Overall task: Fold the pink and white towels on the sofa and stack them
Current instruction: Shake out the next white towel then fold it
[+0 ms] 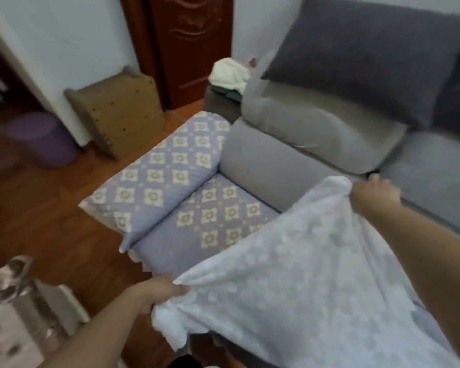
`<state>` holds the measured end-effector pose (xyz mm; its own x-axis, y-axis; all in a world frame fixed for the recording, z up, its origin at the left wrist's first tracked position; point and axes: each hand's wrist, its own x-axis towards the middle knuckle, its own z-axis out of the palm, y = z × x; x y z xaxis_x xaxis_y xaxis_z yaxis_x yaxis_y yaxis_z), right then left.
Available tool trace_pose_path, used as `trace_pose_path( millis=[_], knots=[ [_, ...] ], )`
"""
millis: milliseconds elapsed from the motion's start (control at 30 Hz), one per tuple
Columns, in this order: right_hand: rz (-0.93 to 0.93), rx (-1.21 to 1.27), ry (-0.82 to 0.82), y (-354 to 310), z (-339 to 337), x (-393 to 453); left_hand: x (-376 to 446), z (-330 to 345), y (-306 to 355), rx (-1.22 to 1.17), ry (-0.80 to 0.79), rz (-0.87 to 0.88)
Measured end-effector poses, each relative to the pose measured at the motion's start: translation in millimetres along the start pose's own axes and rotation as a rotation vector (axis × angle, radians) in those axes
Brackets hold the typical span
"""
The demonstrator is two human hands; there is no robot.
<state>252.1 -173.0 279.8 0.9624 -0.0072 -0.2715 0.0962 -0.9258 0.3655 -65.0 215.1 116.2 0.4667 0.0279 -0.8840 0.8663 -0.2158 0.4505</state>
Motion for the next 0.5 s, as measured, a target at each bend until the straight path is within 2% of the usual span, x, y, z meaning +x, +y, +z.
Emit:
trace_pose_path(
  millis=[133,200,333,400,433,500],
  knots=[
    [-0.108,0.009,-0.088,-178,-58,62,25,-119,-25,-0.056,-0.041,-0.022],
    [-0.065,0.189,-0.104,-252,-104,102,38,-191,-24,-0.113,0.118,0.031],
    [-0.009,0.738,0.110,-364,-199,204,57,-321,27,-0.374,0.586,0.281],
    [-0.087,1.041,0.089,-408,-230,227,71,-366,57,-0.399,0.743,0.367],
    [-0.176,1.070,0.053,-427,-232,228,83,-380,65,-0.331,0.777,0.361],
    [-0.338,0.966,0.046,-459,-210,222,110,-388,74,-0.020,0.857,0.301]
  ],
)
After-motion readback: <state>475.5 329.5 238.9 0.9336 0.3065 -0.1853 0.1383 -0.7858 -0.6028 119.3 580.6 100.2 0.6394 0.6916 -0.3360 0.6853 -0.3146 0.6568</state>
